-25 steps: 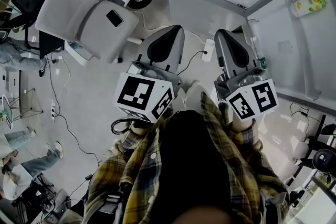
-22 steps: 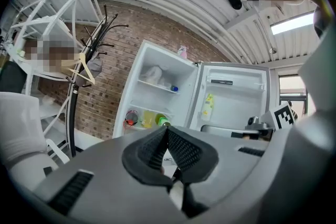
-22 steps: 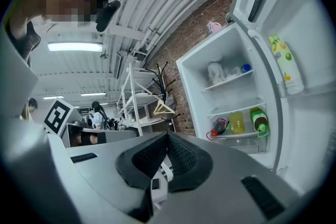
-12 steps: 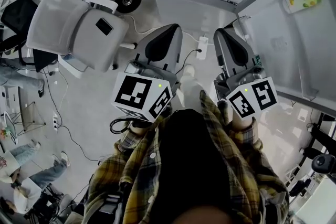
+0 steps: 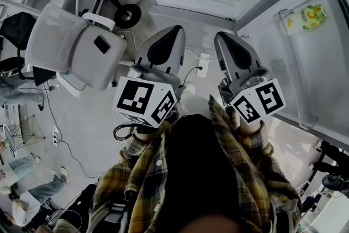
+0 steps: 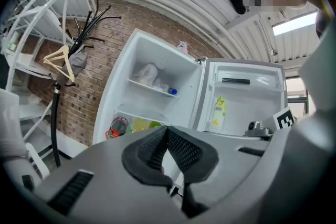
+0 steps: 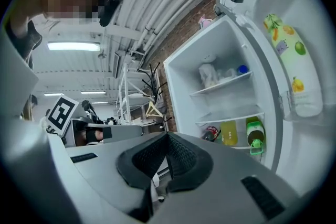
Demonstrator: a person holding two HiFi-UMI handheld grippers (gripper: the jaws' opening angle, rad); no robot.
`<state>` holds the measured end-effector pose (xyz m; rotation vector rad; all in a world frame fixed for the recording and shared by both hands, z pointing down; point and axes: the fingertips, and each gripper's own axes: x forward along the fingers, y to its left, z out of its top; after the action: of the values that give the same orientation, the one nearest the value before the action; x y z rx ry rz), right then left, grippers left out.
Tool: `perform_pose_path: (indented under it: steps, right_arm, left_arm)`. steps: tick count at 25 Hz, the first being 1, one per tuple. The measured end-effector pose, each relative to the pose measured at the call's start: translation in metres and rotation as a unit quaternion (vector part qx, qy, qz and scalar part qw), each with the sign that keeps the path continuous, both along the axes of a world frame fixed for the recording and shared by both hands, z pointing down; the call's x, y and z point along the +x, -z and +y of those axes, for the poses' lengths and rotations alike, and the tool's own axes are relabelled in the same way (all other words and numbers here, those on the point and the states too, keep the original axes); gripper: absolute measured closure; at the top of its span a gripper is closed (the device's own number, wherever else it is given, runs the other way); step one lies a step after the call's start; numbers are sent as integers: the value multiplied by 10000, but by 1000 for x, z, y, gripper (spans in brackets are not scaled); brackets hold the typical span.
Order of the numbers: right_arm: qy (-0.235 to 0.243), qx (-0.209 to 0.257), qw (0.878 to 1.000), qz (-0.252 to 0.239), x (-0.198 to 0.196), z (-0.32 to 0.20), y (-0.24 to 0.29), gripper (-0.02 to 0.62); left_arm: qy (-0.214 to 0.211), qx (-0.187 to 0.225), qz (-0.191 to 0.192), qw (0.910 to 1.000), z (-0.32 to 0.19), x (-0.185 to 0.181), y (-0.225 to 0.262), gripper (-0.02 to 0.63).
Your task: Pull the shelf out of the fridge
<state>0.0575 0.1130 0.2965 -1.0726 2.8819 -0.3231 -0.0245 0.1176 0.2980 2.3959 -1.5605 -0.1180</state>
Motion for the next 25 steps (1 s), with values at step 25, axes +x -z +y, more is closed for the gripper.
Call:
perform_pose_path:
  steps: [25]
  right_arm:
    - [-110,-283,9994,-152,-4,-70,-15,578]
  left_arm:
    - [-125,-7,-95,9999,-75,-9,1,603]
